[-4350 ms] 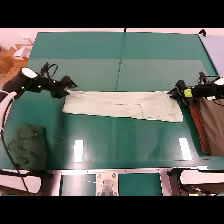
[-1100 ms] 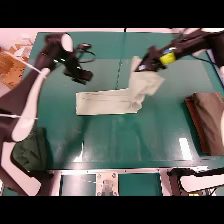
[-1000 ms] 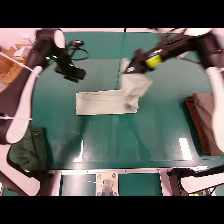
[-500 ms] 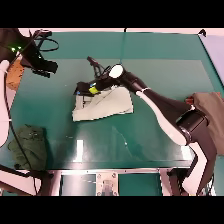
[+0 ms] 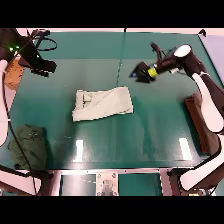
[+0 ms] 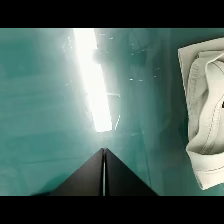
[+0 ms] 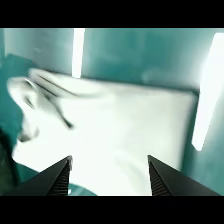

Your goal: Fold the shirts.

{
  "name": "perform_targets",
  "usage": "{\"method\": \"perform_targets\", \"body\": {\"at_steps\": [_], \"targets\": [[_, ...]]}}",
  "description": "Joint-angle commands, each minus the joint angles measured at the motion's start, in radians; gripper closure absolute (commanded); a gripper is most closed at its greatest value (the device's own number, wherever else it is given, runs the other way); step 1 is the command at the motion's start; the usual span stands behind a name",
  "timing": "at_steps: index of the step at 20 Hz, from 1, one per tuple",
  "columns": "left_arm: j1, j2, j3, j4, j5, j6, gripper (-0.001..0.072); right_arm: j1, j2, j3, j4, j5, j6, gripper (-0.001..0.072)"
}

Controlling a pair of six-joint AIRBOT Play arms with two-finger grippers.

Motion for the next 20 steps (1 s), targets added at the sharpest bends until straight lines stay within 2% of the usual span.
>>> {"method": "perform_targets", "body": {"at_steps": [1, 4, 8, 9, 10, 12, 14, 16, 20], "targets": [[0.001, 0.001, 0.0, -0.002, 0.0, -0.008, 0.0688, -0.06, 0.021, -0.23, 0.025, -0.029, -0.063, 0.014], [0.001, 0.001, 0.0, -0.004, 0.0, -0.016, 0.0688, 0.018, -0.019, -0.351, 0.133, -0.163, -0.133, 0.0126], [0.001, 0.001, 0.0, -0.006, -0.003, -0.016, 0.0688, 0.122, -0.094, -0.337, 0.27, -0.199, -0.167, 0.013], [0.001, 0.001, 0.0, -0.006, -0.003, -0.016, 0.0688, 0.143, -0.095, -0.325, 0.298, -0.2, -0.178, 0.0229], [0.001, 0.001, 0.0, -0.006, -0.003, -0.016, 0.0688, 0.159, -0.095, -0.301, 0.309, -0.194, -0.185, 0.045], [0.001, 0.001, 0.0, -0.006, -0.003, -0.016, 0.0689, 0.166, -0.089, -0.223, 0.308, -0.147, -0.159, 0.0692], [0.001, 0.001, 0.0, -0.006, -0.003, -0.016, 0.0688, 0.135, -0.053, -0.123, 0.264, -0.095, -0.101, 0.0694], [0.001, 0.001, 0.0, -0.009, -0.003, -0.016, 0.0688, 0.068, 0.025, -0.022, 0.158, -0.056, -0.024, 0.0694], [0.001, 0.001, 0.0, -0.01, -0.003, -0.015, 0.0688, -0.179, 0.172, 0.185, 0.047, 0.024, 0.124, 0.0695]]}}
